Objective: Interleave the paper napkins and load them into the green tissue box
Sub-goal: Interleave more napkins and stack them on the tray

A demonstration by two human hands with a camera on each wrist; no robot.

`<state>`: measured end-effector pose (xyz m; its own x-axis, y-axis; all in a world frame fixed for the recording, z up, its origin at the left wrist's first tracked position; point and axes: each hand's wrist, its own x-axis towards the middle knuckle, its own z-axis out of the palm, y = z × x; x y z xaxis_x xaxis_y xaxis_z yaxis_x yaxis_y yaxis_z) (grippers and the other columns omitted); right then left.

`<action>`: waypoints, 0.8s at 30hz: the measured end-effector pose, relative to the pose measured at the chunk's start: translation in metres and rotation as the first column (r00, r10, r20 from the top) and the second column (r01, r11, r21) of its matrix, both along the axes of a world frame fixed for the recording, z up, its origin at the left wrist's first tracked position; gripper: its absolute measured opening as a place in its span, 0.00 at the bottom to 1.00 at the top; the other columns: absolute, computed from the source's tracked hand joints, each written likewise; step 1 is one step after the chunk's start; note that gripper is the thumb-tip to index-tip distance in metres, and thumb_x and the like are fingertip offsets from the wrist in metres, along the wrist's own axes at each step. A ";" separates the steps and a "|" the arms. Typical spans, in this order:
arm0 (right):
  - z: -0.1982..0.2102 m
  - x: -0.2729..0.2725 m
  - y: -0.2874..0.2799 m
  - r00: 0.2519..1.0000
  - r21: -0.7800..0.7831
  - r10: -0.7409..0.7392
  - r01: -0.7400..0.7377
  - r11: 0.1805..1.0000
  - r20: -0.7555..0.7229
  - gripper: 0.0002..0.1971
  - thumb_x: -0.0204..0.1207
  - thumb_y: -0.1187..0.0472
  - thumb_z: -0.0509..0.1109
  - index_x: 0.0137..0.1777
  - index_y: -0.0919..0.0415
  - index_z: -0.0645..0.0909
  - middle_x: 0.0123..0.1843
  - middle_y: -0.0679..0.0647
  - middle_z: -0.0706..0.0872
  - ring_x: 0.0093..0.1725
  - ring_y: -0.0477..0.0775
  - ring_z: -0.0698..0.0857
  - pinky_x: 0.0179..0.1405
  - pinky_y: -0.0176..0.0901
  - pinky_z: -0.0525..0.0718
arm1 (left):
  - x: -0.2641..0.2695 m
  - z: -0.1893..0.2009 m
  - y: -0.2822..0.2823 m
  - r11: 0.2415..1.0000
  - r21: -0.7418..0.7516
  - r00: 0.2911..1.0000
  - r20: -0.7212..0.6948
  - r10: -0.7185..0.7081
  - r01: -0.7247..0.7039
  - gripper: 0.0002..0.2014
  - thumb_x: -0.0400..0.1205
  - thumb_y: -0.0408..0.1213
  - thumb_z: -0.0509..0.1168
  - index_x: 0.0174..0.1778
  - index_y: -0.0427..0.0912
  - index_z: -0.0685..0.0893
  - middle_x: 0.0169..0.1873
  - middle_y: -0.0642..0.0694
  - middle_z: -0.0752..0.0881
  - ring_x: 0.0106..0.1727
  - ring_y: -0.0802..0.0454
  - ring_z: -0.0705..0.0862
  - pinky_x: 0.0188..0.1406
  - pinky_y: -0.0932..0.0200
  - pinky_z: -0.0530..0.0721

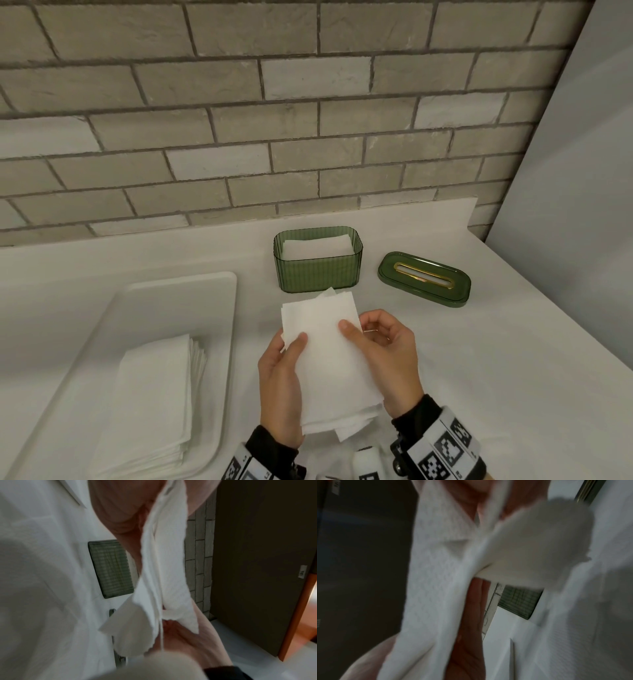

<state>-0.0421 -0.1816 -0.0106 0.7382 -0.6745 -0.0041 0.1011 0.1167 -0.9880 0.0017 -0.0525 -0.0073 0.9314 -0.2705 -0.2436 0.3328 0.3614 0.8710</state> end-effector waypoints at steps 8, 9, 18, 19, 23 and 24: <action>0.003 -0.010 -0.007 0.922 -0.039 0.237 -0.262 0.964 -0.307 0.21 0.59 0.41 0.83 0.42 0.59 0.89 0.39 0.58 0.92 0.41 0.56 0.91 0.39 0.44 0.87 | 0.003 0.000 0.005 0.999 -0.034 0.999 0.034 0.018 -0.017 0.10 0.86 0.33 0.63 0.59 0.38 0.87 0.51 0.39 0.92 0.47 0.40 0.91 0.44 0.48 0.88; 0.006 -0.011 -0.008 0.905 0.002 0.289 -0.303 0.953 -0.314 0.20 0.62 0.42 0.82 0.42 0.60 0.90 0.38 0.56 0.92 0.39 0.53 0.91 0.34 0.41 0.85 | 0.003 0.001 0.005 0.999 -0.038 0.999 0.038 0.011 -0.009 0.10 0.86 0.33 0.63 0.59 0.38 0.87 0.52 0.38 0.92 0.48 0.40 0.91 0.45 0.46 0.88; 0.009 -0.007 -0.004 0.948 0.098 0.277 -0.264 0.959 -0.158 0.14 0.66 0.60 0.83 0.48 0.67 0.87 0.49 0.62 0.91 0.41 0.54 0.89 0.39 0.43 0.85 | 0.003 0.001 0.008 0.999 -0.034 0.996 0.082 0.026 -0.023 0.11 0.87 0.36 0.61 0.56 0.36 0.87 0.49 0.38 0.93 0.45 0.41 0.92 0.39 0.47 0.90; 0.009 -0.008 -0.002 0.964 0.043 0.236 -0.232 0.972 -0.125 0.13 0.65 0.63 0.83 0.47 0.65 0.87 0.49 0.62 0.91 0.40 0.55 0.89 0.39 0.44 0.86 | 0.003 -0.001 0.007 0.999 -0.024 0.995 0.094 0.035 -0.033 0.11 0.87 0.36 0.61 0.56 0.37 0.87 0.49 0.39 0.93 0.43 0.43 0.92 0.36 0.50 0.90; 0.010 -0.009 0.010 0.980 -0.204 0.198 -0.200 0.958 -0.027 0.12 0.68 0.66 0.82 0.50 0.55 0.88 0.47 0.50 0.92 0.44 0.54 0.89 0.44 0.49 0.88 | 0.001 -0.001 0.004 0.999 -0.011 0.994 0.108 0.034 -0.033 0.11 0.88 0.37 0.60 0.57 0.39 0.87 0.48 0.40 0.93 0.44 0.43 0.92 0.41 0.47 0.90; 0.012 -0.010 0.014 0.976 -0.272 0.218 -0.210 0.939 0.000 0.11 0.69 0.66 0.80 0.50 0.54 0.89 0.47 0.47 0.92 0.45 0.50 0.88 0.44 0.45 0.87 | 0.000 -0.001 0.004 1.000 -0.013 0.995 0.099 0.026 -0.025 0.12 0.88 0.39 0.59 0.57 0.39 0.87 0.48 0.39 0.93 0.45 0.42 0.92 0.42 0.47 0.90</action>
<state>-0.0522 -0.1679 0.0018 0.8624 -0.4733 0.1796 0.1332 -0.1303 -0.9825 0.0017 -0.0488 -0.0084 0.9574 -0.2486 -0.1470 0.2357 0.3786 0.8950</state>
